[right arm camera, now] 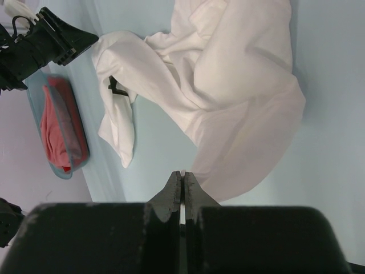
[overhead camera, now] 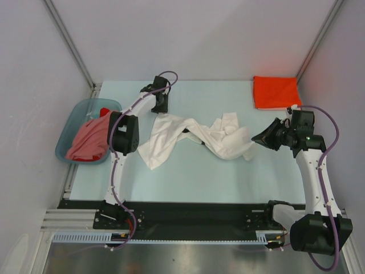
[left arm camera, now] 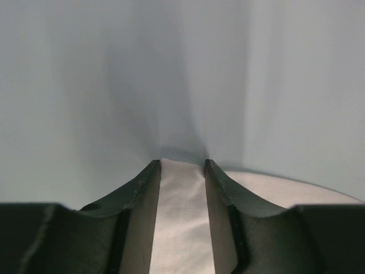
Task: Fold and stack the t-shirts
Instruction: Fold the tshirt
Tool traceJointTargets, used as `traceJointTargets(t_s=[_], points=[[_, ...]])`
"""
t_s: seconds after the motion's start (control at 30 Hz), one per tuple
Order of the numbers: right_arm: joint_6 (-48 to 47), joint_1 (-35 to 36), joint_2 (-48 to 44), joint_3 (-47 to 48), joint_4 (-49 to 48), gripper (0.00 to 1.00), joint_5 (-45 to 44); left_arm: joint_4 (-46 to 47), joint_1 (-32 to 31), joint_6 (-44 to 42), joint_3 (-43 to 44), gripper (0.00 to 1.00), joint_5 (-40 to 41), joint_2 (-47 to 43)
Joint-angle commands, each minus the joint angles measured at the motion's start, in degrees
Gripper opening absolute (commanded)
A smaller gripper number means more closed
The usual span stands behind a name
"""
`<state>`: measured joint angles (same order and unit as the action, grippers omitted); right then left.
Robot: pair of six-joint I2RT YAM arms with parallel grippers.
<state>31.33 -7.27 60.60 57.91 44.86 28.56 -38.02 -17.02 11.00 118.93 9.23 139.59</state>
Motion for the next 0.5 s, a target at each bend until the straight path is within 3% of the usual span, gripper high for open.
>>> traceJointTargets(t_s=[0.0,0.07,0.13,0.17,0.2,0.37,0.47], points=[[0.13,-0.38,-0.66,1.94,-1.8,0.0,0.89,-4.34,-0.47,0.51,0.76,0.4,-0.97,1.03],[-0.04,-0.47,-0.57,2.12,-1.71,0.0,0.71,-5.57,-0.48,0.51,2.43,0.34,-0.97,2.0],[-0.22,-0.82,-0.39,2.47,-1.53,0.0,0.45,-5.49,-0.47,0.68,2.36,0.22,-1.15,2.0],[-0.31,-0.91,-0.31,2.64,-1.62,0.0,0.01,-5.31,-0.47,0.68,1.92,0.15,-1.15,1.65],[-0.31,-1.17,-0.13,2.91,-1.71,0.0,-0.25,-5.14,-0.47,0.68,1.83,0.0,-1.15,1.48],[-0.31,-2.75,3.64,6.6,-8.02,0.0,-6.92,-5.05,-0.21,0.25,3.66,0.0,0.08,-2.65],[-0.57,-3.98,8.38,9.83,-17.15,0.0,-12.36,-5.48,0.14,-0.02,8.57,0.0,-2.02,-6.25]])
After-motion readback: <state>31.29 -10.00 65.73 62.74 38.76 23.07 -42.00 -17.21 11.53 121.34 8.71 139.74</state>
